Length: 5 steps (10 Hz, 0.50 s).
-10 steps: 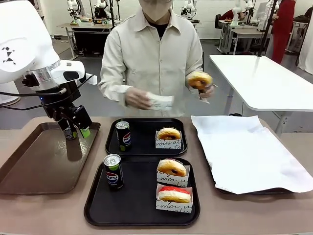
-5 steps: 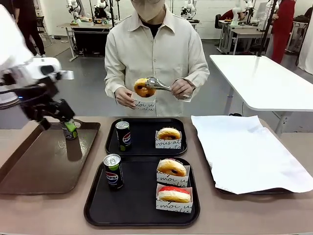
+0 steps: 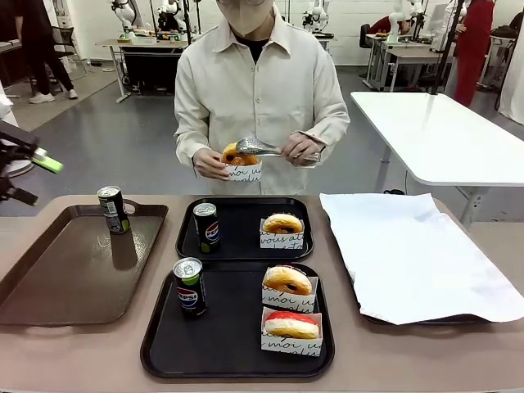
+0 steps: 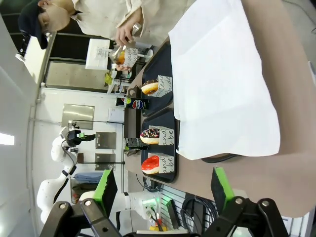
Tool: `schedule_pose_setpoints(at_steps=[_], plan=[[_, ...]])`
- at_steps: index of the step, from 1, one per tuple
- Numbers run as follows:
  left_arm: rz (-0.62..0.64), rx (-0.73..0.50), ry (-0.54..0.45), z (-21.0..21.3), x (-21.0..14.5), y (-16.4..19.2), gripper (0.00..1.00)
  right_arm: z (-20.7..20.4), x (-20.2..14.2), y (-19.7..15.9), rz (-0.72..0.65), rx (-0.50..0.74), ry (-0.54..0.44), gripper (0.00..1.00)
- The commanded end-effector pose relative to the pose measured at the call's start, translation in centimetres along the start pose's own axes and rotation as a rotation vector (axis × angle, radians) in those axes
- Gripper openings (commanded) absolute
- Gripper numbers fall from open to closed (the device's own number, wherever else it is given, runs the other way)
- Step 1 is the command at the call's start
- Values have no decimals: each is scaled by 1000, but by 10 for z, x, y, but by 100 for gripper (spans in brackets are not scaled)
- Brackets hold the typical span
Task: Set up donuts and drinks on trays.
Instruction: Pick up one Pepsi coke from the Handle tray and place it on the Flat Tray without a Pepsi coke.
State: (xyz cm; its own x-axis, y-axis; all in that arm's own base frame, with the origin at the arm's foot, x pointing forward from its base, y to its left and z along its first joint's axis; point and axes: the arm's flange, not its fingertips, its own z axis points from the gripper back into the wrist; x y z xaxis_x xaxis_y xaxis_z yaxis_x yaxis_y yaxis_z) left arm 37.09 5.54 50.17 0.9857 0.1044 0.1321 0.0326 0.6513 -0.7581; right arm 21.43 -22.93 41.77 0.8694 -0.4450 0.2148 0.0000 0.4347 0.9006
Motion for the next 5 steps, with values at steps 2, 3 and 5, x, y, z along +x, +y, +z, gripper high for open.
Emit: schedule_pose_setpoints(at_steps=[2,3,5], plan=[[-28,-152,3,23,2,44,100,1,0,-1,12,15,-3,100],[-61,-196,7,29,4,62,100,1,0,-1,12,15,-3,100],[-159,-327,-53,53,2,109,100,1,0,-1,12,15,-3,100]])
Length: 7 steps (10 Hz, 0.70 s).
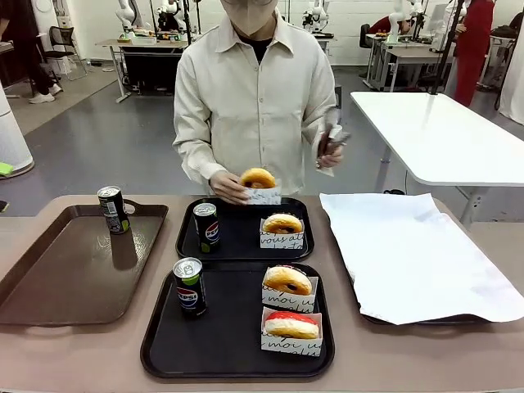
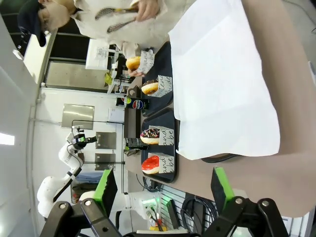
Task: Set up donuts and drinks on trays.
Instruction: Pick up one Pepsi coke from the Handle tray and place it on the Flat Tray without a Pepsi coke.
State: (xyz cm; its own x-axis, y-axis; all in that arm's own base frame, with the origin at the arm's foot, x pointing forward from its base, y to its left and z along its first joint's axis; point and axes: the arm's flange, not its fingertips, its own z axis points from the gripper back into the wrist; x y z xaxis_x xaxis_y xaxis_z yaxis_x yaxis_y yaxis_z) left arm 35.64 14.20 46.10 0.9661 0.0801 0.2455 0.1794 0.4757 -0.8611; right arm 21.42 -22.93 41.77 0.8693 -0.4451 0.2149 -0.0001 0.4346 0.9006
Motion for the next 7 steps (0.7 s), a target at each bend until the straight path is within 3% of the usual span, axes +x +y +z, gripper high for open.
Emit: schedule_pose_setpoints(at_steps=[1,7], plan=[[-46,-140,-11,29,13,34,100,0,0,-1,12,15,-3,100],[93,-196,-51,61,-5,63,100,0,0,-1,12,15,-3,100]])
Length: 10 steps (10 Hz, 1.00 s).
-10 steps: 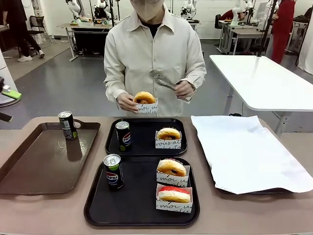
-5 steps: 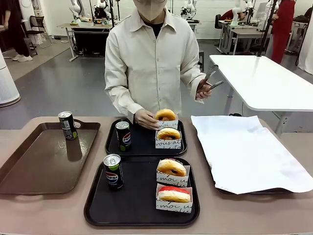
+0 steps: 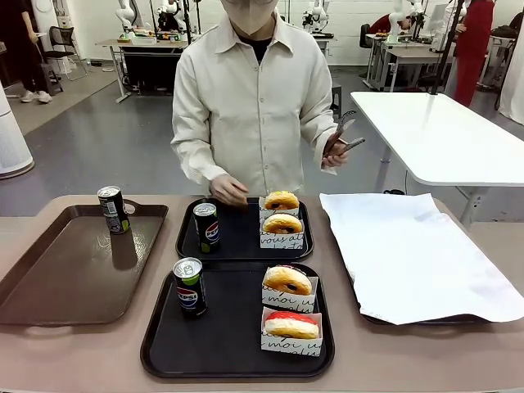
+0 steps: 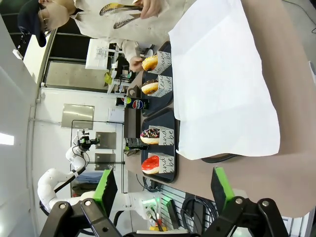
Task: Set up donuts and drinks on trays.
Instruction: Pick up one Pepsi coke from the Handle tray and place it on the Flat Tray without a Pepsi coke.
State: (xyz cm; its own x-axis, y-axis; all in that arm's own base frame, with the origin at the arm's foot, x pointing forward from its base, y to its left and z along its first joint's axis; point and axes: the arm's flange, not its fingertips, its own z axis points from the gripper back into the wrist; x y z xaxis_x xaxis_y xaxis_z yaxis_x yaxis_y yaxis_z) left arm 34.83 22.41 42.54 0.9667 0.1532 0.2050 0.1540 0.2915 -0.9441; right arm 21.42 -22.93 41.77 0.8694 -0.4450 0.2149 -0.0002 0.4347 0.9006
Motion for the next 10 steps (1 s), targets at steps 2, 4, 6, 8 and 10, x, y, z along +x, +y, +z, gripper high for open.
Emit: schedule_pose_setpoints(at_steps=[2,4,6,8,10], plan=[[41,5,-7,5,1,-4,100,0,0,-1,12,15,-3,100],[19,4,-6,3,-1,2,100,0,0,-1,12,15,-3,100],[19,4,-6,3,-1,2,100,0,0,-1,12,15,-3,100],[19,4,-6,3,-1,2,100,0,0,-1,12,15,-3,100],[19,4,-6,3,-1,2,100,0,0,-1,12,15,-3,100]])
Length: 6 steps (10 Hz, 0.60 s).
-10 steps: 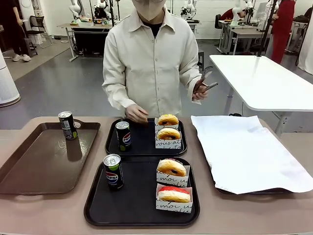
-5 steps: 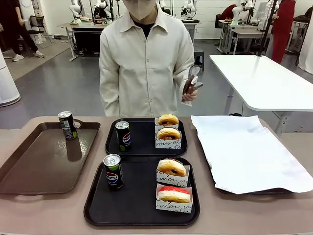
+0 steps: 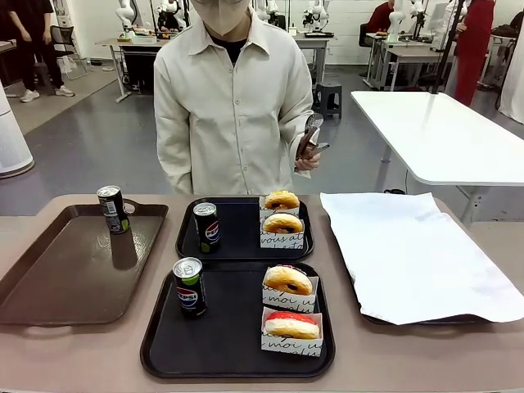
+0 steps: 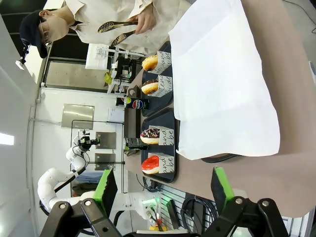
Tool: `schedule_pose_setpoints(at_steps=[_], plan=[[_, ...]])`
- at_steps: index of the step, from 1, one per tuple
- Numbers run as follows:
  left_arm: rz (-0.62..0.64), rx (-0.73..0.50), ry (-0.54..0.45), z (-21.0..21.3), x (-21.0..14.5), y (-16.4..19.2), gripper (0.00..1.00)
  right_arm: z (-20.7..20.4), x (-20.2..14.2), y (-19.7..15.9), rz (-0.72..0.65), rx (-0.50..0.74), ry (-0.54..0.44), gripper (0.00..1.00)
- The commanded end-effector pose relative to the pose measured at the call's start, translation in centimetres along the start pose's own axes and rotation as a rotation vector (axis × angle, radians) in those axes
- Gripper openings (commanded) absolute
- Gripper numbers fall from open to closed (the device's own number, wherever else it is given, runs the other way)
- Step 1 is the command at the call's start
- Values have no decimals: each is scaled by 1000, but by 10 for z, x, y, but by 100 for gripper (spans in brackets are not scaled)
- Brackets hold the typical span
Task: Set up donuts and drinks on trays.
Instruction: Pick up one Pepsi coke from the Handle tray and place it on the Flat Tray without a Pepsi coke.
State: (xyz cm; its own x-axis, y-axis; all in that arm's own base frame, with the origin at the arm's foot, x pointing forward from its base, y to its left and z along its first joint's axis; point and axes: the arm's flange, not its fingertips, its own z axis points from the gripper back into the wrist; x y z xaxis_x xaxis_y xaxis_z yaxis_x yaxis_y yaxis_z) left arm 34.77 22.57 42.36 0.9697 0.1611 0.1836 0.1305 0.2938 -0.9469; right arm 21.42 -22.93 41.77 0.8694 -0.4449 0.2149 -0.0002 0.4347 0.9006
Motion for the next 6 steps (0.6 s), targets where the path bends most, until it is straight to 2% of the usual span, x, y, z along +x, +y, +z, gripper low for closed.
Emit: schedule_pose_setpoints(at_steps=[1,6], plan=[[-4,-2,-5,2,-1,0,100,0,0,-1,12,15,-3,100],[-4,-2,-5,2,-1,0,100,0,0,-1,12,15,-3,100]])
